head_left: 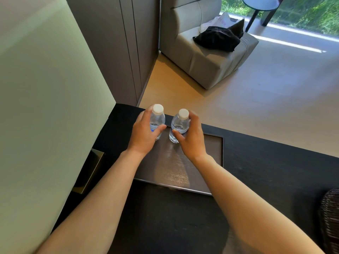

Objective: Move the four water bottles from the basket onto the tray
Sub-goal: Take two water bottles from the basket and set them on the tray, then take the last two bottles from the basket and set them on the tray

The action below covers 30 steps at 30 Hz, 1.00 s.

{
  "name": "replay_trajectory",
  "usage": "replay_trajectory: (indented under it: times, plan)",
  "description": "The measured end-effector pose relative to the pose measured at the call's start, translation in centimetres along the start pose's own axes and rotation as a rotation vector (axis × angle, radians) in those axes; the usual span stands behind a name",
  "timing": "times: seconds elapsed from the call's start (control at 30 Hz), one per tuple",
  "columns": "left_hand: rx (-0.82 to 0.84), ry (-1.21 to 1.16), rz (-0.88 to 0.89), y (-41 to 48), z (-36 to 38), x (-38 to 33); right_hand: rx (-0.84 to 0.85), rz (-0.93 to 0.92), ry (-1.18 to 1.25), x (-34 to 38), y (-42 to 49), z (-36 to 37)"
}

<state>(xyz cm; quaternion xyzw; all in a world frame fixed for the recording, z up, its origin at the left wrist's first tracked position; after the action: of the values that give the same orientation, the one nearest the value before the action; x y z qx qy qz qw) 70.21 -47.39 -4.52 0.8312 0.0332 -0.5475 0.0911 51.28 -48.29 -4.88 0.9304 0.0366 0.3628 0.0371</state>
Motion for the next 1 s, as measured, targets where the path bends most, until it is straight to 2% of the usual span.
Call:
replay_trajectory:
  times: [0.23, 0.53, 0.73, 1.0]
  plan:
    - [-0.020, 0.032, -0.029, -1.2, -0.1, -0.7, 0.097, 0.107, 0.032, -2.0, -1.0, 0.2]
    - [-0.052, 0.182, -0.193, -10.5, -0.4, -2.2, 0.125, 0.119, -0.229, -4.9, -10.0, -5.3]
    - [0.158, 0.449, -0.079, -22.1, 5.5, -5.8, 0.223, 0.151, -0.418, -9.7, -20.9, -11.0]
    - [0.317, 0.589, 0.032, -37.4, 16.5, -12.9, 0.218, 0.252, -0.509, -17.8, -37.6, -22.2]
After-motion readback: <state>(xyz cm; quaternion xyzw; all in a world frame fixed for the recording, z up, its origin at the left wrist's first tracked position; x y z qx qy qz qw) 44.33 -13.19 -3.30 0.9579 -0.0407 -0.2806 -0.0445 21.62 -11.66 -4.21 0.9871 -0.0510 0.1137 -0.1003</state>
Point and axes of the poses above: each hand's wrist, its own y-axis towards the middle knuckle, its own z-axis out of the palm, x = y × z, the point moved 10 cm from there along y, towards the middle knuckle, and after that the axes turned 12 degrees about -y, right-handed, at the moved point
